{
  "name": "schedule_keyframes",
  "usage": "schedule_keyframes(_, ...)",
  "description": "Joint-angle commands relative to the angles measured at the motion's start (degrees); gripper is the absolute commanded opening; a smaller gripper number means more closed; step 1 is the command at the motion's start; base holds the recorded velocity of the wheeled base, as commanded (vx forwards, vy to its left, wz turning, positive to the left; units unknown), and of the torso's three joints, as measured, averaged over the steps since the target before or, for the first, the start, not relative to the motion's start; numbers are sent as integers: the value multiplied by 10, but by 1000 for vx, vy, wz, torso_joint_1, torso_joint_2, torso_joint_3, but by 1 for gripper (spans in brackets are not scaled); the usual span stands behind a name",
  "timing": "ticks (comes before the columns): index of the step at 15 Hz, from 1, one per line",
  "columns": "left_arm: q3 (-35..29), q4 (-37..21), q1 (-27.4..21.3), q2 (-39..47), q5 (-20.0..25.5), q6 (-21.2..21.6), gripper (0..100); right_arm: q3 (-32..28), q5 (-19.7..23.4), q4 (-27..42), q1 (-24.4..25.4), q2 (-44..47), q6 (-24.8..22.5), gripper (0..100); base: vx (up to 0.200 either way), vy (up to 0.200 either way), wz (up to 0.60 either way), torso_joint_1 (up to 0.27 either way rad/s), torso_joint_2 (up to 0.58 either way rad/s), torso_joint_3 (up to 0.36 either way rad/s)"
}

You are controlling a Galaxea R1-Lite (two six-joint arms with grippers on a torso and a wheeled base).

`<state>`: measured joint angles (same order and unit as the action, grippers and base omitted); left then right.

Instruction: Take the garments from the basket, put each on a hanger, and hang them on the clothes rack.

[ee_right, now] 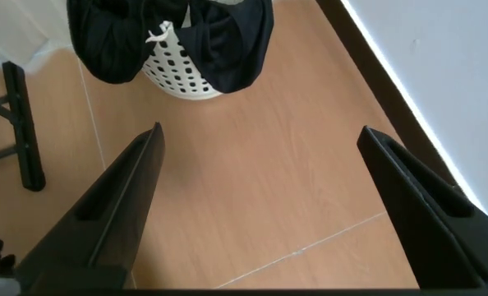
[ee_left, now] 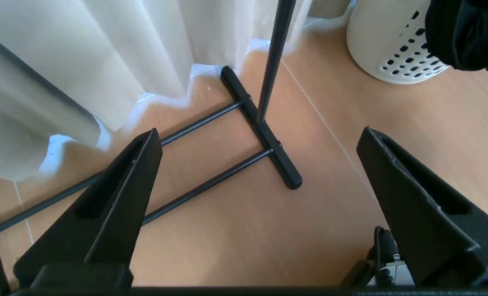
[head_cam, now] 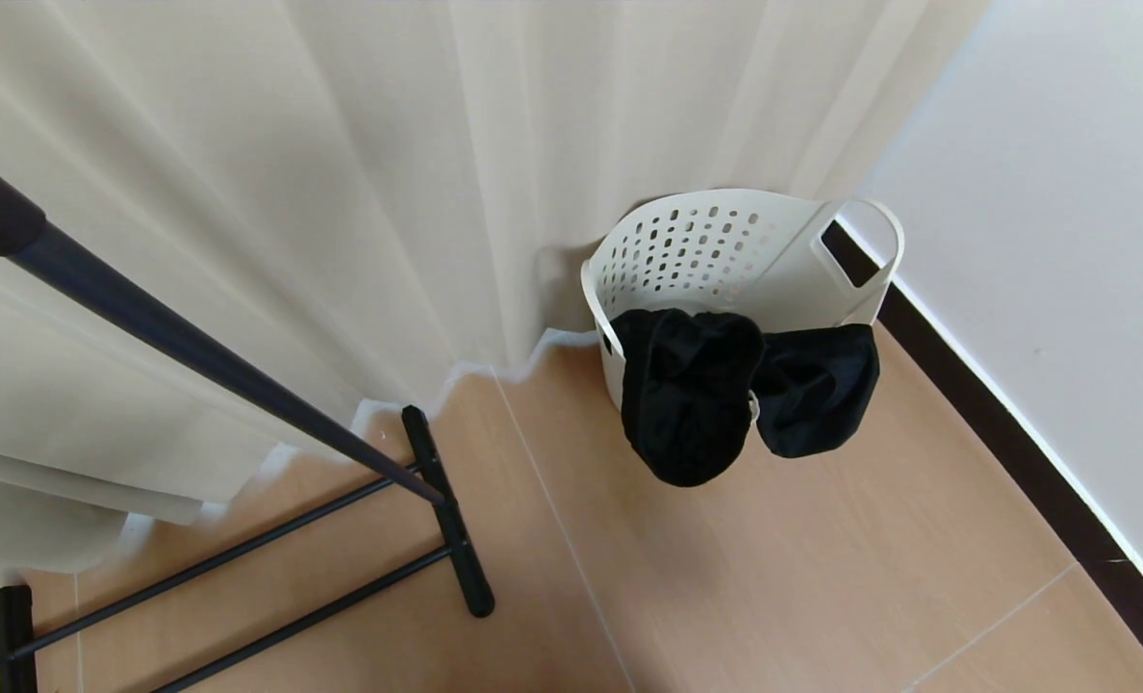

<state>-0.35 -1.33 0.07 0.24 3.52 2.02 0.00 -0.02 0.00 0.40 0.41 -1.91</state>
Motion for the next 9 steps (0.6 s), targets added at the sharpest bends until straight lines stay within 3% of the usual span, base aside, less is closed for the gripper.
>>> schedule_keyframes(1,0,0,0,0,0,0,100,0,7,1,0,-1,-37,100,0,0,0,0,0,0)
schedule_keyframes(6,0,0,0,0,0,0,100,-4,4,5,-2,73,-72,100,0,0,0,0,0,0)
schedule_keyframes(7,0,0,0,0,0,0,100,-22,9,4,7,140,-96,100,0,0,0,0,0,0)
schedule_keyframes(8,1,0,0,0,0,0,100,-24,9,4,7,144,-98,100,0,0,0,0,0,0)
schedule_keyframes(9,1,0,0,0,0,0,100,-74,28,-1,21,244,-115,100,0,0,0,0,0,0)
